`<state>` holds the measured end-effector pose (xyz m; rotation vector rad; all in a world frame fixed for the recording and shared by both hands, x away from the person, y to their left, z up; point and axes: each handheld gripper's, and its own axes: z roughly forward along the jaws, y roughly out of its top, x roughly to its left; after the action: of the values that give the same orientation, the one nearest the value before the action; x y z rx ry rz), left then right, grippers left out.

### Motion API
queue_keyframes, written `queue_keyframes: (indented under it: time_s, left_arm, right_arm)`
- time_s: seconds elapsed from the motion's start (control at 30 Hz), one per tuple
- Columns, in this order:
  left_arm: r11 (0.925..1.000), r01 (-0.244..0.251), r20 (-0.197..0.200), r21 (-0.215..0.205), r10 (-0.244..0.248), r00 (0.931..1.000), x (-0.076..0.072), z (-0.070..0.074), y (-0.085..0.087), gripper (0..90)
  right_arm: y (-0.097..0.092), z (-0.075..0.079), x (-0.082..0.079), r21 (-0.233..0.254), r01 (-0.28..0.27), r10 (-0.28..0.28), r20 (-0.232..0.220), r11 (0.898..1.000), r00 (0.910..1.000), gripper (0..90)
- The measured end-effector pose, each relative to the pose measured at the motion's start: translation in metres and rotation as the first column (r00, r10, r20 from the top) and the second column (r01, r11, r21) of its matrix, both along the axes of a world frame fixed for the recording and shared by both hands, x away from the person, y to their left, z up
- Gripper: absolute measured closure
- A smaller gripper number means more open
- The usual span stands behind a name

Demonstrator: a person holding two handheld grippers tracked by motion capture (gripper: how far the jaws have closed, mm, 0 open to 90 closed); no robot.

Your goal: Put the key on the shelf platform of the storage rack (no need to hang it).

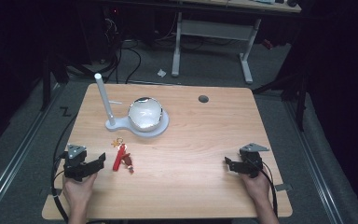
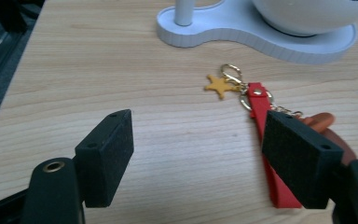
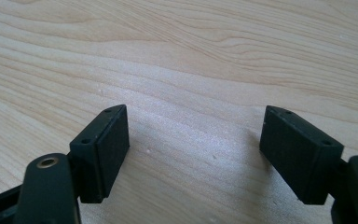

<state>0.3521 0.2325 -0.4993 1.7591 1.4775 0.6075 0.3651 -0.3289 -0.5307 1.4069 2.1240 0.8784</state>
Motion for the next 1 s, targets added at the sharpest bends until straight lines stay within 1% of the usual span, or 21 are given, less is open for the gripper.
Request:
queue_keyframes:
  time_s: [0.1,0.2,0.33,0.4,0.53,0.63,0.77,0.87,0.93,1.0]
  left_arm:
    - [0.9998,0.022,0.007,-0.004,-0.022,0.9997,-0.001,0.003,-0.007,24.4]
    - [0.9989,0.045,0.005,-0.013,-0.045,0.999,-0.003,0.005,-0.015,21.4]
    - [0.9966,0.076,-0.025,-0.032,-0.076,0.9968,-0.002,0.006,-0.025,17.3]
    - [0.9954,0.093,-0.035,-0.019,-0.094,0.9949,-0.001,0.007,-0.031,16.6]
    - [0.9931,0.116,-0.054,-0.021,-0.117,0.9917,0.002,0.007,-0.042,15.2]
    - [0.9914,0.13,-0.085,-0.015,-0.131,0.9878,0.004,0.005,-0.049,14.3]
    - [0.9901,0.14,-0.111,-0.003,-0.14,0.9839,0.007,0.002,-0.056,12.5]
    - [0.9893,0.146,-0.122,0.007,-0.144,0.9821,0.008,0.0,-0.062,11.2]
    - [0.9885,0.151,-0.138,0.011,-0.148,0.9793,0.01,-0.002,-0.067,10.4]
    - [0.9885,0.15,-0.145,0.021,-0.146,0.9786,0.011,-0.003,-0.069,9.3]
  right_arm:
    - [0.0,0.0,0.0,0.0,-0.001,0.001,0.0,1.0,1.0,24.0]
    - [0.0,0.0,0.0,0.0,-0.002,0.002,0.0,1.0,1.0,24.0]
    - [0.0,0.0,0.0,0.0,-0.001,0.001,0.001,1.0,1.0,24.0]
    - [0.0,0.0,0.0,0.0,-0.002,0.002,0.0,1.0,1.0,24.0]
    - [0.0,0.0,0.0,0.0,-0.002,0.002,0.002,1.0,1.0,24.0]
    - [0.0,0.0,0.0,0.0,-0.002,0.002,0.001,1.0,1.0,24.0]
    - [0.0,0.0,0.0,0.0,-0.003,0.003,0.001,1.0,1.0,24.0]
    - [0.0,0.0,0.0,0.0,-0.003,0.003,0.001,1.0,1.0,24.0]
    - [0.0,0.0,0.0,0.0,-0.002,0.002,0.001,1.0,1.0,24.0]
    - [0.0,0.0,0.0,0.0,-0.003,0.003,0.001,1.0,1.0,24.0]
